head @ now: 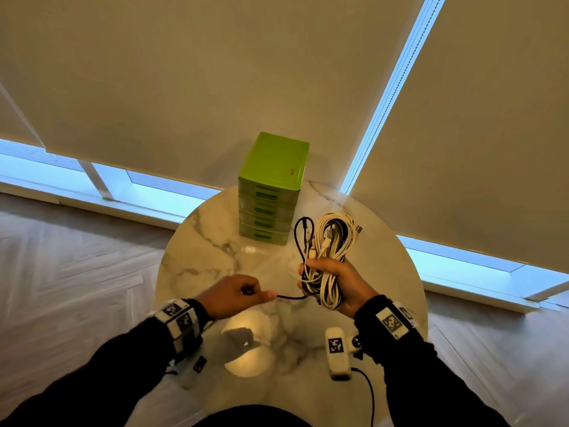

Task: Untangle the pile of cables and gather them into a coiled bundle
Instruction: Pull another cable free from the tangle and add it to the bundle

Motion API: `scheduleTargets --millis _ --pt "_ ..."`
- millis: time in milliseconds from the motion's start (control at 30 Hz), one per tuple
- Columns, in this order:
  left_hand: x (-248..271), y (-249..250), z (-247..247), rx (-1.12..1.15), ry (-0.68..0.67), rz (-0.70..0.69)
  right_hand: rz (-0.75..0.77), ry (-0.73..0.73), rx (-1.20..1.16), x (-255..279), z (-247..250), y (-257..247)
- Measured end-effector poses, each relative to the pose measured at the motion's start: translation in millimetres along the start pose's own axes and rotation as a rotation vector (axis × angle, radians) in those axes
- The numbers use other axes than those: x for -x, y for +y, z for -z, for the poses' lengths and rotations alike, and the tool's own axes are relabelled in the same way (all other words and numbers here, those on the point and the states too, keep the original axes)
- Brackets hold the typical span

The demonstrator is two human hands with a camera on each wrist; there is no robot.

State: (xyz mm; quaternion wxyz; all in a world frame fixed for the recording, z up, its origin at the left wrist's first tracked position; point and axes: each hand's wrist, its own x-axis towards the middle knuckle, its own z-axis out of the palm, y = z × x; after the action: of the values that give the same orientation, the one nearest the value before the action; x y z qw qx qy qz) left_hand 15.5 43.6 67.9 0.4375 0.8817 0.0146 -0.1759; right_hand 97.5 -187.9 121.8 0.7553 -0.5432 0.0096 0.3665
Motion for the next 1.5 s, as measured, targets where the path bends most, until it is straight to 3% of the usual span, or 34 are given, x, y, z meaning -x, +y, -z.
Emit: scheduleTargets --millis 133,233,333,433,500,567,767,1000,1100,1167,1300,1500 --pt "-1.9 -19.1 37.2 -0.151 0.122 0.059 -0.027 -0.054 0.125 10.7 12.3 -4.6" --pt "-6.2 -18.9 43.9 -0.067 0.203 -0.018 -0.026 -0.041 0.121 9.9 11.7 -2.3" --pt "-10.0 2.3 34.8 0.338 0.181 -0.037 0.021 0.033 0.077 3.3 5.1 5.2" --pt "-13.8 28.1 19.4 0.869 0.177 0.086 0.054 0.115 -0.027 -2.2 -3.1 14.9" --pt "-21.7 37.3 9.0 1.079 0.225 0.189 0.064 0.113 -0.030 -2.8 -9.2 22.7" --pt "-29.2 47.4 0.6 1.178 0.264 0.277 0.080 0.099 0.110 -2.4 -15.1 31.0" --pt "-41.9 75.7 -4.8 1.149 0.299 0.300 0.162 0.116 0.568 -5.9 -31.7 36.9" --pt "-48.0 79.3 -6.6 1.229 0.333 0.331 0.137 0.163 0.972 -18.2 -28.7 34.7" --pt "-53.0 71.0 -10.0 1.266 0.349 0.353 0.091 0.109 1.020 -20.1 -28.6 30.6" --pt "-52.8 68.8 -10.4 1.308 0.294 0.331 0.116 0.064 1.029 -20.4 -29.7 28.0" --pt "-43.3 83.5 -4.5 1.337 0.330 0.306 0.185 -0.020 0.932 -16.1 -34.9 22.0" --pt "-43.4 88.8 -4.9 1.325 0.315 0.268 0.264 0.066 0.815 -17.3 -28.8 37.7"
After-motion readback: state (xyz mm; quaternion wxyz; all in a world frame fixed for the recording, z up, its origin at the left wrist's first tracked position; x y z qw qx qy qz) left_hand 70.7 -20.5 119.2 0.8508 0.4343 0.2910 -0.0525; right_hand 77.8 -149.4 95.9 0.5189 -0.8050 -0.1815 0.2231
